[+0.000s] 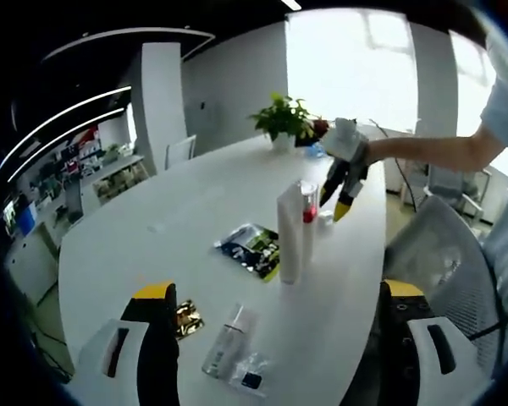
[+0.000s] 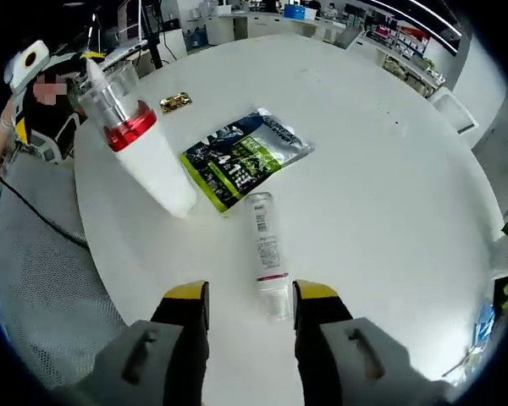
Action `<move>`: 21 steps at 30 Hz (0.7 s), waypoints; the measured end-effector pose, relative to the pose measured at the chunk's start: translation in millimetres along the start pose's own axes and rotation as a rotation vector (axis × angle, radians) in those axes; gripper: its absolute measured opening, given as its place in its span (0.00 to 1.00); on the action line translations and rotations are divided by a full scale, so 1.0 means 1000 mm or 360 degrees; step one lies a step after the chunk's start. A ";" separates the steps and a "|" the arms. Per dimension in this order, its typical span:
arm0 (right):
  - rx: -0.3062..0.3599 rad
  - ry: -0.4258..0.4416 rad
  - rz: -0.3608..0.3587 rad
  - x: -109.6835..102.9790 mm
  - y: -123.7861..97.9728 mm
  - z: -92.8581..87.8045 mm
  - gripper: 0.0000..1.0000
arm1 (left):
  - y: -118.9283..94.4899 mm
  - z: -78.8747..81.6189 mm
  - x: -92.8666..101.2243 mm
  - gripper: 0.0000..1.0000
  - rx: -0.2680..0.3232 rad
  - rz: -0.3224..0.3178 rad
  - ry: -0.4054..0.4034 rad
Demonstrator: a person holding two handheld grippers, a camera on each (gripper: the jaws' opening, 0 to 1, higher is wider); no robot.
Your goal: Arrange the skincare products in the storage area until every visible bottle or jar stands upright without overlapping.
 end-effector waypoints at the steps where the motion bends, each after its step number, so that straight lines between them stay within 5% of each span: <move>1: -0.0010 0.0011 0.0008 0.000 0.001 -0.002 0.40 | 0.000 0.000 0.001 0.97 -0.0004 -0.0004 -0.0001; 21: -0.0123 0.0045 0.0028 0.009 0.025 -0.019 0.36 | 0.001 -0.007 0.007 0.97 -0.0034 -0.0034 -0.0034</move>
Point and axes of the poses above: the point that each gripper's makers call its tool centre point, and the gripper's own axes: y roughly forward along the fingers, x roughly to its right, z roughly out of its top, the point moved 1 cm from there along -y, roughly backward along the fingers, and after that the axes turned 1 degree about x, right-handed, at the moved point
